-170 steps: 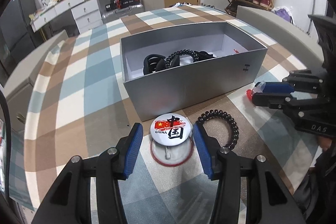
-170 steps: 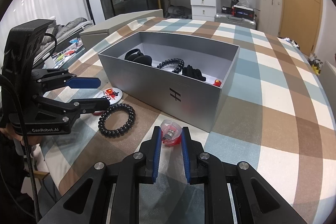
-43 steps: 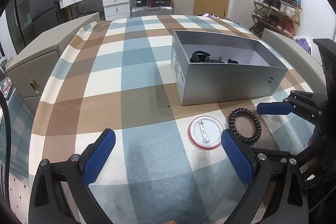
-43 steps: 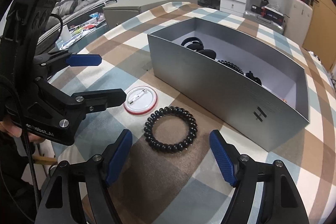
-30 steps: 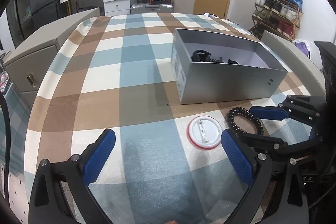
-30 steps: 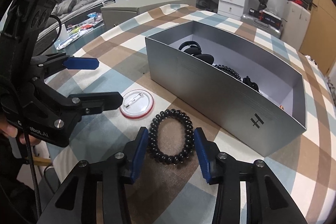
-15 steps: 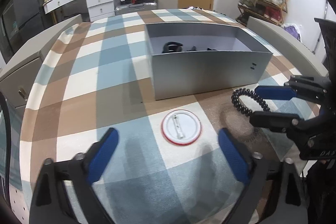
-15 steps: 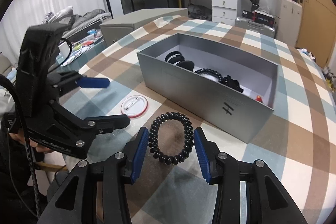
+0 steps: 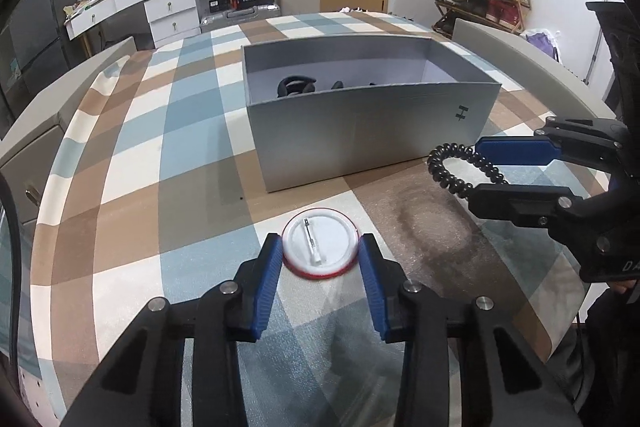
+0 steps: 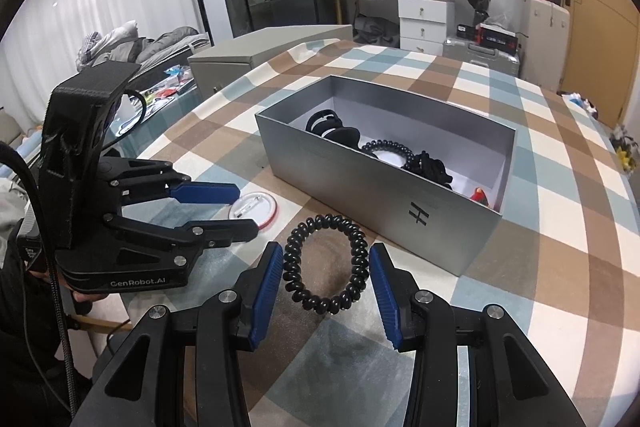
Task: Organize jewelry
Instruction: 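Grasp the black coiled hair tie with the right gripper while the left grasps the clear red-rimmed stand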
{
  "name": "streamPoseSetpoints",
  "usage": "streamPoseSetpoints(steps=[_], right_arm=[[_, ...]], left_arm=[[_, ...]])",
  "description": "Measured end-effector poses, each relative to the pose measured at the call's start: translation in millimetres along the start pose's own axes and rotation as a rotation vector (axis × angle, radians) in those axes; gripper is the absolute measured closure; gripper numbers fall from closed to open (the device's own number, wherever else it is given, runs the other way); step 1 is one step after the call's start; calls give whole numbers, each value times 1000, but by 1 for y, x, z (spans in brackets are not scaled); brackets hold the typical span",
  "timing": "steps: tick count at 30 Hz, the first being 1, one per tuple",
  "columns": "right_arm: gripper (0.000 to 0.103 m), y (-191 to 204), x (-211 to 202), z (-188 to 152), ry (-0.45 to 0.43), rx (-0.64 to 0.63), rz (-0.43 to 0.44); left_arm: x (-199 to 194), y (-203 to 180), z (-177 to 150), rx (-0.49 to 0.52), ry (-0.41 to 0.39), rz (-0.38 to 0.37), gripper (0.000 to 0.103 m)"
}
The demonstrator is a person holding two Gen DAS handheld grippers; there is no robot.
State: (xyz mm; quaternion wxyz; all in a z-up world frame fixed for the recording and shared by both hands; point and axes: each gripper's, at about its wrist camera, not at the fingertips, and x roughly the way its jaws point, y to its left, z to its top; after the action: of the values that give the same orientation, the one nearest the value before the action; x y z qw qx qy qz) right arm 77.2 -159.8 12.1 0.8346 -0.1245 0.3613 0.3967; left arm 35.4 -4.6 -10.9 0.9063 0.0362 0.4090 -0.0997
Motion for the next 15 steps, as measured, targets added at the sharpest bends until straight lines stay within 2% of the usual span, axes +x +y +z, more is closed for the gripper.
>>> streamPoseSetpoints(steps=[1, 2, 9, 10, 12, 13, 14, 15], right_arm=[[60, -1, -1, 1, -4, 1, 0], [60, -1, -1, 1, -7, 3, -1], [60, -1, -3, 1, -10, 3, -3], [60, -1, -4, 1, -12, 3, -2], [60, -1, -4, 1, -15, 4, -3], [60, -2, -4, 1, -14, 5, -2], [60, -2, -4, 1, -13, 5, -2], [60, -2, -4, 1, -12, 4, -3]], left_arm=[[-1, -1, 1, 3, -1, -2, 98], [-3, -1, 2, 0, 1, -4, 101], [-1, 0, 2, 1, 5, 21, 100], [-2, 1, 2, 1, 5, 30, 97], [-2, 1, 3, -1, 3, 31, 80], [-1, 2, 3, -8, 0, 30, 62], [0, 3, 3, -13, -5, 29, 57], [3, 3, 4, -12, -3, 29, 57]])
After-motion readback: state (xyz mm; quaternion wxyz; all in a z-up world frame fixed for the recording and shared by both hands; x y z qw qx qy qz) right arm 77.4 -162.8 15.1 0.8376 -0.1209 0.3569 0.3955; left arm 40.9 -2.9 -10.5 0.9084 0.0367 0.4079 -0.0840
